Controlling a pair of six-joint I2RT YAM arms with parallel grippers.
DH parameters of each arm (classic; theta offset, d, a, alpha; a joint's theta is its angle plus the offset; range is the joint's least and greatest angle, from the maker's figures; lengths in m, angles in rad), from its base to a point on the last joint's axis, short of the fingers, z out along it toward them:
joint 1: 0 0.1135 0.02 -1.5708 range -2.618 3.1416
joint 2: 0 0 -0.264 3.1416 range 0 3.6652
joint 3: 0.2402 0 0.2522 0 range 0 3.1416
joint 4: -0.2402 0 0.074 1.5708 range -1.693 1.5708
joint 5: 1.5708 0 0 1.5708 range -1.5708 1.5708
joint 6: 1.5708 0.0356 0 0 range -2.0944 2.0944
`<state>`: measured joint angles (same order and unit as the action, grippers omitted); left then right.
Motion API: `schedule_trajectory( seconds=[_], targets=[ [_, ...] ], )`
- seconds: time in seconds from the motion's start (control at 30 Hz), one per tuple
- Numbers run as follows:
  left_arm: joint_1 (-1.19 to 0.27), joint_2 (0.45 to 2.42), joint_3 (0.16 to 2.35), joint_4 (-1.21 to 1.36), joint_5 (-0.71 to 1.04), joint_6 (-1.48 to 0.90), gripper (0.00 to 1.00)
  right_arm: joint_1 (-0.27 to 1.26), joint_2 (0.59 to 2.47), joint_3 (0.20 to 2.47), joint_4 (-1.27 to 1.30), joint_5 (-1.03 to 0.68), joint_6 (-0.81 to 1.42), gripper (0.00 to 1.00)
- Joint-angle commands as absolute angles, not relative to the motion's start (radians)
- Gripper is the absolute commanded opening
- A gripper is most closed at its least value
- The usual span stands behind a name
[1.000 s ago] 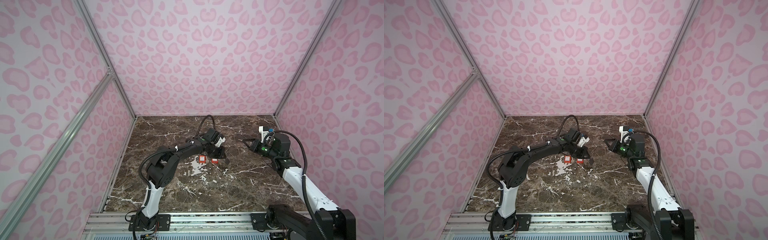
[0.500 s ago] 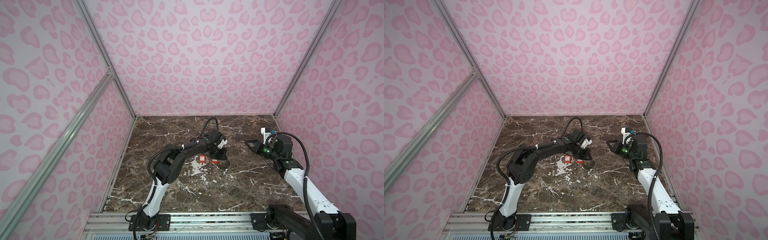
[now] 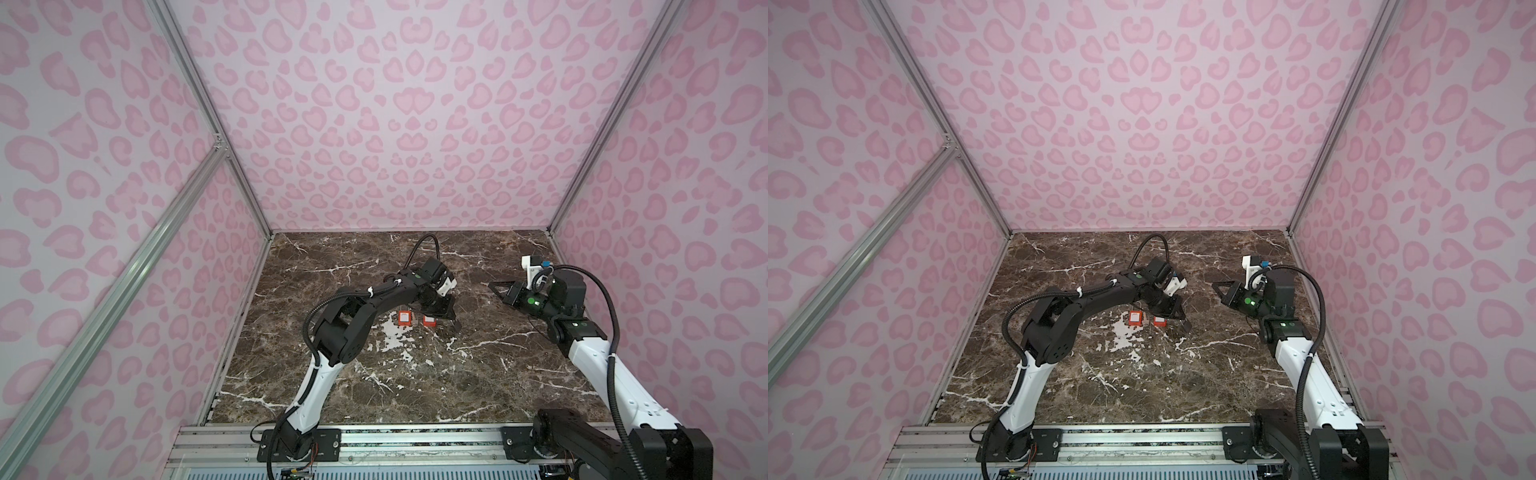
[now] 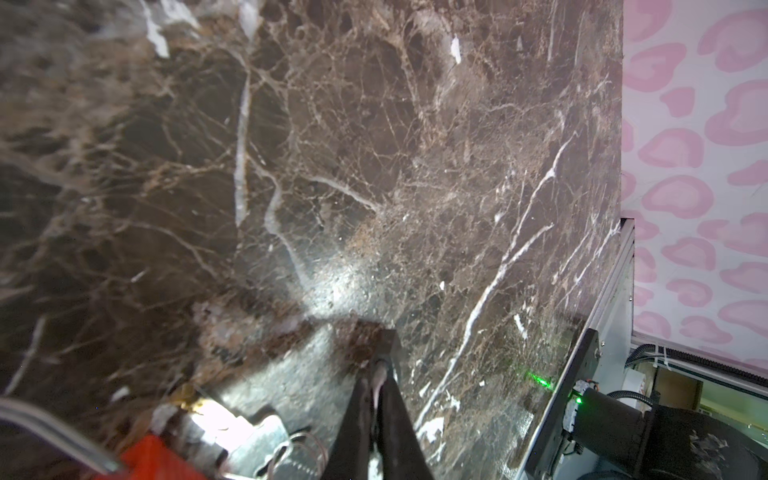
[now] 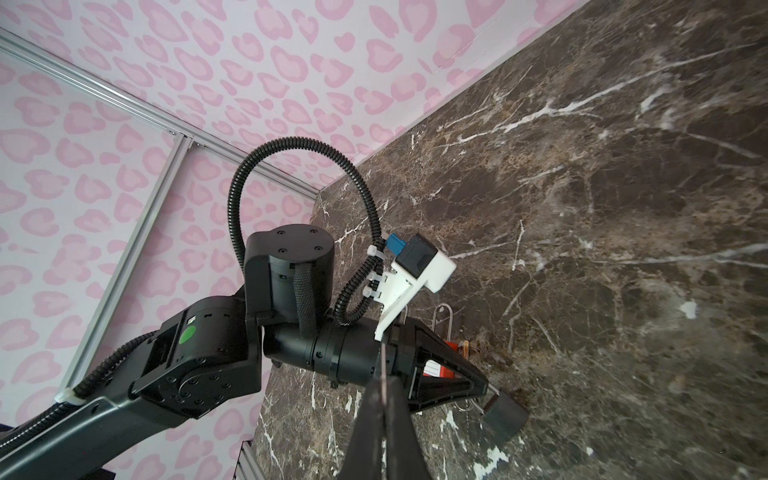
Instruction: Lock with the key
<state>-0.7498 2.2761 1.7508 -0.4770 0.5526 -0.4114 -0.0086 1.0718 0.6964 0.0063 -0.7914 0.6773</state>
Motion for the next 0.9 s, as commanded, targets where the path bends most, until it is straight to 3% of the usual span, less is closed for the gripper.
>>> schedule_trajectory(
  seconds=[0.0,0.33,0.87],
  targets=[
    [-0.746,2.296,1.774,-0.499,0.545,-0.393,0.15,-0.009,1.075,0.690,0.016,-0.808,0.669,0.00],
    [-0.744,2.345,1.821,-0.504,0.568,-0.400,0.25,-0.010,1.083,0.693,0.017,-0.816,0.671,0.00],
    [-0.739,2.428,1.933,-0.496,0.604,-0.429,0.28,-0.017,1.062,0.672,0.008,-0.817,0.675,0.00]
  ],
)
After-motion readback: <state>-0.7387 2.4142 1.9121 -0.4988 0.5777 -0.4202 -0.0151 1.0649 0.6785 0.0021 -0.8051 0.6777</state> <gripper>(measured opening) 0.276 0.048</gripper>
